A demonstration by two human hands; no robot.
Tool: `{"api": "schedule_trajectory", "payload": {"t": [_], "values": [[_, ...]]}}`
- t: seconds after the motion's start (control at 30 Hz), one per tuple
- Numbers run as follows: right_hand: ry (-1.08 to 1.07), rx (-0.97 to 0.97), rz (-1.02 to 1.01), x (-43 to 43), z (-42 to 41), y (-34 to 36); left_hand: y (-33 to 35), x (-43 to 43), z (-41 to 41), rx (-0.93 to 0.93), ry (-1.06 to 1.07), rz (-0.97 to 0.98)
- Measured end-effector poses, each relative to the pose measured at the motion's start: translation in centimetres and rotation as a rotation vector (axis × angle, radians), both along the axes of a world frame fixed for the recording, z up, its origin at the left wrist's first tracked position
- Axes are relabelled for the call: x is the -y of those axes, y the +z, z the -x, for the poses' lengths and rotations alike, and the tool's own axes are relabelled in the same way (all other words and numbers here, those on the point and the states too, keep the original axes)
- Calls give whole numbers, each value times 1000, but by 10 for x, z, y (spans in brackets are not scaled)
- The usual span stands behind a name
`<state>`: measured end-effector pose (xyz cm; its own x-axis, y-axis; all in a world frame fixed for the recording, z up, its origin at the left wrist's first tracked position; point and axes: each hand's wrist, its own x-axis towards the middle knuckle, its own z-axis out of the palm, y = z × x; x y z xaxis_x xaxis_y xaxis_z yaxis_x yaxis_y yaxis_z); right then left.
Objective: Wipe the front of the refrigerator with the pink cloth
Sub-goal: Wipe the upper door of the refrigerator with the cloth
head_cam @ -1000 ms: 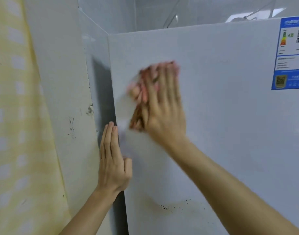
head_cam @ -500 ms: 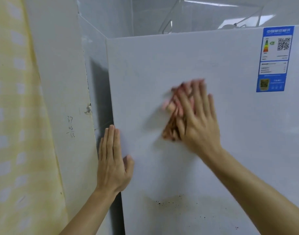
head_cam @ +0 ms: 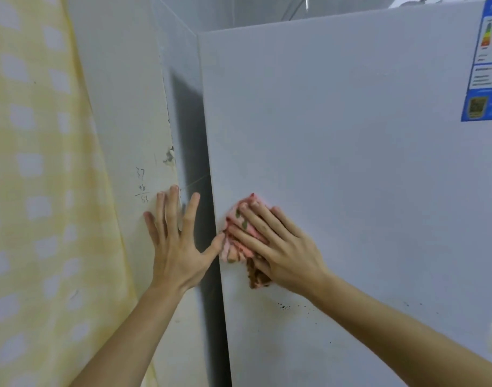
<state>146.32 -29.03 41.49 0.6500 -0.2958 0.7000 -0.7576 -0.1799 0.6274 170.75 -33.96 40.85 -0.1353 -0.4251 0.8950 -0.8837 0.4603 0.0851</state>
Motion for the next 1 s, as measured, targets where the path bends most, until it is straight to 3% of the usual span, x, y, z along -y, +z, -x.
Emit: {"api": "schedule_trajectory", "payload": {"t": [0.1, 0.23, 0.3, 0.37, 0.5, 0.6, 0.67, 0.73, 0.8, 1.0], "values": [[5, 68, 80, -5, 24, 30, -3, -5, -4, -1, -8, -25], [47, 708, 256, 1, 34, 125, -8, -8, -11, 41, 7, -54], [89, 884, 261, 6, 13, 142, -8, -9, -11, 43, 4, -58], [124, 795, 228, 10, -13, 119, -9, -7, -9, 41, -14, -54], [128, 386, 64, 6, -38, -7, -11, -6, -11, 22, -82, -53], [17, 16, -125, -7, -25, -99, -12, -11, -10, 7, -104, -66], [-59, -192, -211, -13, -11, -125, -15, -15, -7, 13, -96, -64], [-42, -226, -229, -15, -2, -121, -20, -18, -3, 31, -82, -49], [15, -100, -203, -15, 3, -94, -22, -20, 2, 44, -74, -27], [218, 680, 89, -13, -4, 28, -19, -20, 14, 91, -82, 59]]}}
